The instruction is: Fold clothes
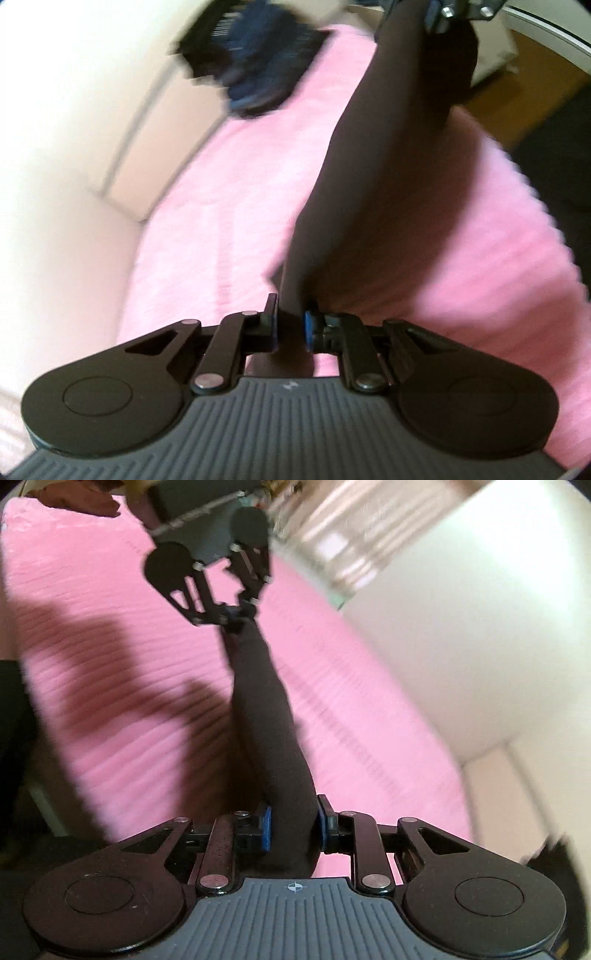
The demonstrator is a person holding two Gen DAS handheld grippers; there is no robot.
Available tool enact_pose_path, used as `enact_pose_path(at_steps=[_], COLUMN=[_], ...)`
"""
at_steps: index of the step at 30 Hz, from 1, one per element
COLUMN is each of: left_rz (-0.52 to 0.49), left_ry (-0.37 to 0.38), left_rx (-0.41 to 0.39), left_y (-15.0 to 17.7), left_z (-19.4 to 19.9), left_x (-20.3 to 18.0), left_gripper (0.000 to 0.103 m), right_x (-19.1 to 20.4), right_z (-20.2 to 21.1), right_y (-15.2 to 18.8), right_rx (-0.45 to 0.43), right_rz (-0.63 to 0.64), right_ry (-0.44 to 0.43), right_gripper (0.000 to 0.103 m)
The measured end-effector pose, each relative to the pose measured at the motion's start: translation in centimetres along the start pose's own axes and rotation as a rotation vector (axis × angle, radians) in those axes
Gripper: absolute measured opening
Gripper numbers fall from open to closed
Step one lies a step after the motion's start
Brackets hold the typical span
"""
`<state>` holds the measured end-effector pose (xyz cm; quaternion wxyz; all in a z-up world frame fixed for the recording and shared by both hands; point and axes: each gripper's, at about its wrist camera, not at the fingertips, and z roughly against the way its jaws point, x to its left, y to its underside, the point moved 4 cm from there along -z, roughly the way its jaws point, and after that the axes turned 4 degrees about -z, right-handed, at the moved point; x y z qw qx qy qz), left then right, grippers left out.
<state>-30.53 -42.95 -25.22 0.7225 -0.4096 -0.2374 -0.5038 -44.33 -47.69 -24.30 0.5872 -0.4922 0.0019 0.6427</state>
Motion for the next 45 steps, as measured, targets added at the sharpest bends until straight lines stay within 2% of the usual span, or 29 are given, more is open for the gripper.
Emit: enact_pose_path(at_steps=[5, 8, 10, 13, 18, 19, 21, 24, 26, 29, 33, 35, 36, 37, 38, 39, 42, 45], left_rz=[0.069, 0.073, 0.043, 0.076, 0.203, 0.201, 0.189, 0.393, 0.542, 0.775, 1.005, 1.074, 1.110, 1.145, 1.180, 1.215, 1.299, 1.381], left_ry=[-0.213, -0.336, -0.377, -0.356, -0.147, -0.098, -0.076, -0.052, -0.057, -0.113, -0.224, -0.240, -0.244, -0.242, -0.240, -0.240, -0.221, -0.190], left_rx=[0.075, 0.125, 0.175, 0.237, 0.353, 0.403, 0.457, 0.497, 0.498, 0.473, 0.424, 0.379, 0.347, 0.321, 0.293, 0.262, 0.224, 0.217], left_y=[0.2, 0.3, 0.3, 0.5, 1.4, 1.7, 2.0, 2.6, 3.4, 5.2, 8.8, 9.8, 10.2, 10.6, 11.2, 12.3, 14.0, 18.3], left_z=[3.8, 8.4, 11.4, 14.1, 12.9, 12.2, 12.3, 13.8, 15.5, 18.4, 20.7, 20.2, 19.6, 18.9, 18.2, 17.4, 14.3, 12.6], left_x=[6.9, 8.5, 7.1, 1.9, -12.9, -16.3, -21.3, -23.9, -23.8, -21.5, -17.2, -14.6, -13.2, -12.0, -11.0, -9.8, -6.6, -5.2], left_gripper=[0.011, 0.011, 0.011, 0.010, 0.013, 0.013, 0.013, 0.013, 0.013, 0.014, 0.019, 0.021, 0.029, 0.039, 0.040, 0.040, 0.040, 0.041], right_x=[-6.4, -6.4, -4.5, -0.5, 8.8, 9.4, 9.4, 9.3, 9.3, 6.7, 3.1, 1.2, 0.4, -0.4, -1.0, -1.5, -3.1, -4.3], right_z=[-3.5, -3.2, -2.6, -2.4, -4.1, -3.8, -2.7, -1.0, 0.1, 0.8, 0.3, -0.7, -1.5, -2.3, -3.2, -4.2, -6.5, -9.8], right_y=[-4.7, -6.6, -6.4, -4.5, 3.1, 3.9, 4.7, 5.8, 6.6, 7.5, 6.5, 5.9, 5.5, 5.1, 4.7, 4.3, 3.5, 3.1], right_rx=[-0.171, -0.281, -0.331, -0.362, -0.212, -0.194, -0.176, -0.149, -0.130, -0.109, -0.109, -0.111, -0.109, -0.108, -0.107, -0.107, -0.113, -0.098], right_rz=[0.118, 0.154, 0.155, 0.145, 0.169, 0.163, 0.125, 0.067, 0.029, -0.114, -0.410, -0.546, -0.597, -0.648, -0.691, -0.720, -0.755, -0.800], right_ry=[0.069, 0.081, 0.042, -0.054, -0.293, -0.309, -0.304, -0.296, -0.291, -0.278, -0.311, -0.341, -0.355, -0.369, -0.381, -0.388, -0.416, -0.446], right_gripper=[0.022, 0.022, 0.022, 0.022, 0.022, 0.022, 0.022, 0.031, 0.046, 0.047, 0.047, 0.047, 0.048, 0.053, 0.071, 0.078, 0.080, 0.080])
